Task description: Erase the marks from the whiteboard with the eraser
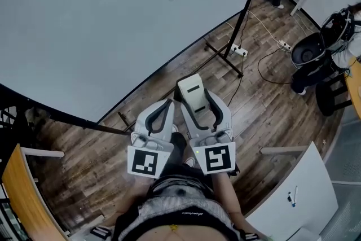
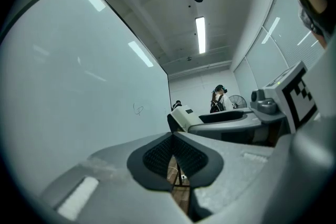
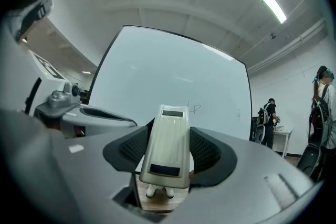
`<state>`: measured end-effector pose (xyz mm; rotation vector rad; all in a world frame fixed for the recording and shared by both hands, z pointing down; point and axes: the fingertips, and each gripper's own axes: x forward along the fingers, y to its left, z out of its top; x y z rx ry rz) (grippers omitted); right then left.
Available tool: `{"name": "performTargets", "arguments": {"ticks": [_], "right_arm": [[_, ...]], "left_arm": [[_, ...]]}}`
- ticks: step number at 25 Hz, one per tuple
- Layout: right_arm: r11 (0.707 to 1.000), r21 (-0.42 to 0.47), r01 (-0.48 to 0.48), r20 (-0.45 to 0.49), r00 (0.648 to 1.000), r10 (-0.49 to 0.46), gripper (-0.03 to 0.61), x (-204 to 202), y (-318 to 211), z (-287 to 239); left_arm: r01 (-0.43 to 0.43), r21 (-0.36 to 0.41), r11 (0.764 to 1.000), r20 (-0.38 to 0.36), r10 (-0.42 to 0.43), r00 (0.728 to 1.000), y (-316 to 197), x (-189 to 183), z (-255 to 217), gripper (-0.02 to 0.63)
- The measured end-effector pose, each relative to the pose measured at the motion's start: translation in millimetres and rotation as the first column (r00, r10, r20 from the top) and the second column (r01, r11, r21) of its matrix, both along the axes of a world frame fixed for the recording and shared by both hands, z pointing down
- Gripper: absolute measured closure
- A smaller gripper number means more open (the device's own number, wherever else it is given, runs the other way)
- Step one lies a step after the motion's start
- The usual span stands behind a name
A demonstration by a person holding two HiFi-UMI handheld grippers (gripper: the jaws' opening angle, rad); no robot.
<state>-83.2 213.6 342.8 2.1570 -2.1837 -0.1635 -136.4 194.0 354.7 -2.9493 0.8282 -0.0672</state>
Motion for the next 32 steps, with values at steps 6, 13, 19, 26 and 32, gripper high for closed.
{"name": "performTargets", "arguments": {"ticks": [6, 13, 19, 26, 32], "right_arm": [[1.0, 0.023, 0.004, -0.01, 1.0, -0.004, 0.324, 29, -65, -14], [0.999, 0.036, -0.021, -0.016, 1.0, 0.021, 0.324, 67, -154, -36], [0.996, 0.086, 0.021, -0.008, 1.0, -0.021, 0.324, 67, -210, -36], [0.973, 0.224, 0.064, 0.018, 0.997, -0.07, 0.324, 66, -238, -60], [0.957, 0.243, 0.161, 0.002, 0.986, -0.166, 0.325, 79, -268, -60]], "left_arm": [[-0.015, 0.017, 1.0, -0.021, 0.015, 1.0, -76, 29, -4, 0.611], [-0.057, 0.034, 0.998, -0.059, 0.059, 0.997, -158, 69, -29, 0.611], [-0.054, 0.04, 0.998, -0.052, 0.056, 0.997, -199, 71, -16, 0.611], [-0.017, 0.037, 0.999, -0.026, 0.018, 1.0, -223, 69, -7, 0.611], [0.093, 0.033, 0.995, -0.021, -0.093, 0.995, -246, 77, 0, 0.611]]}}
